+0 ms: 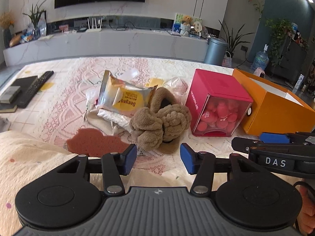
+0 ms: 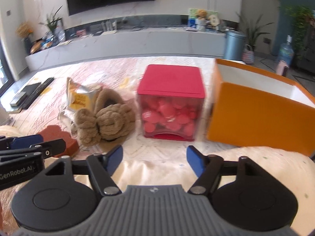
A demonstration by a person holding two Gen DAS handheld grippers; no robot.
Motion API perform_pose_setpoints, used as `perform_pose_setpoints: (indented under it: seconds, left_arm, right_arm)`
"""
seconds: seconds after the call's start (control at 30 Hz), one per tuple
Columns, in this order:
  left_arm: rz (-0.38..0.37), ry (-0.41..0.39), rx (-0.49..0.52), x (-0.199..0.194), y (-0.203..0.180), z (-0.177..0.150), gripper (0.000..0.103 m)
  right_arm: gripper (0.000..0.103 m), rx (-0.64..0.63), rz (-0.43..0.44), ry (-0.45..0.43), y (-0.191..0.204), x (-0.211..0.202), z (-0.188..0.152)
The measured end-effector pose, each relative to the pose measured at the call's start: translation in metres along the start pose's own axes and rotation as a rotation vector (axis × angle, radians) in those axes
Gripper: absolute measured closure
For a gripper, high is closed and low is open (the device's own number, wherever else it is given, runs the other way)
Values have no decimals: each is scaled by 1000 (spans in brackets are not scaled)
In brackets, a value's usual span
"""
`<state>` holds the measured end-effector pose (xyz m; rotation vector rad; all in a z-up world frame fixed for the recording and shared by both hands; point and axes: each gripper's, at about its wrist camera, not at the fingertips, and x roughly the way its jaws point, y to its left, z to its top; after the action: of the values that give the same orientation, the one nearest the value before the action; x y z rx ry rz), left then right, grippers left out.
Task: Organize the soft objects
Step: 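Grasp the brown cat-shaped sponge with the left tool while the right tool grasps the brown plush toy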
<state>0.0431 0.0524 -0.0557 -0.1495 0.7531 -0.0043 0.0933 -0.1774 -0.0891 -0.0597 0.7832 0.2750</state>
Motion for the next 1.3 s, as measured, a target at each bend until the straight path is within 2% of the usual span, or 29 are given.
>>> perform_pose_setpoints:
  seconds: [0.07, 0.13, 0.27, 0.33, 0.4, 0.53, 0.63, 0.77, 0.97, 1.07, 1.1, 1.13, 1.17, 1.27, 1.3]
  left_arm:
    - [-15, 7, 5, 4, 6, 1, 52]
    - [-3, 21, 23, 8, 11, 4, 57]
    - [73, 65, 26, 19, 28, 14, 57]
    - [95, 92, -8, 26, 41, 20, 45]
    - [110, 134, -53, 34, 51, 24, 39]
    - [105, 208, -124, 44, 62, 26, 37]
    - [111, 247, -121, 51, 62, 22, 34]
    - [89, 274, -95, 58, 59, 18, 23]
    - [134, 300, -60, 74, 55, 16, 22]
    - [164, 303, -40, 78, 51, 14, 28]
    - [171, 302, -38, 78, 51, 13, 34]
    - [176, 301, -36, 78, 51, 13, 37]
    - [177, 296, -38, 77, 51, 12, 38]
    - [180, 278, -39, 74, 51, 12, 47]
    - [187, 266, -38, 72, 51, 11, 58]
  right_arm:
    - [48, -30, 33, 6, 5, 9, 2]
    - [50, -50, 55, 21, 11, 19, 6]
    - [49, -74, 76, 42, 22, 37, 15]
    - [48, -83, 90, 50, 28, 45, 20]
    - [48, -91, 110, 55, 34, 53, 24]
    - [48, -111, 149, 61, 51, 66, 31]
    - [42, -88, 157, 75, 61, 79, 38]
    - [37, -10, 182, 114, 62, 92, 43]
    - [37, 58, 231, 216, 68, 113, 39]
    - [37, 98, 231, 269, 73, 130, 35]
    - [38, 112, 234, 282, 75, 135, 34]
    - [50, 125, 234, 292, 75, 139, 33]
    - [68, 135, 254, 296, 75, 141, 32]
    - [80, 111, 268, 278, 78, 134, 31]
    - [82, 91, 267, 265, 78, 130, 30]
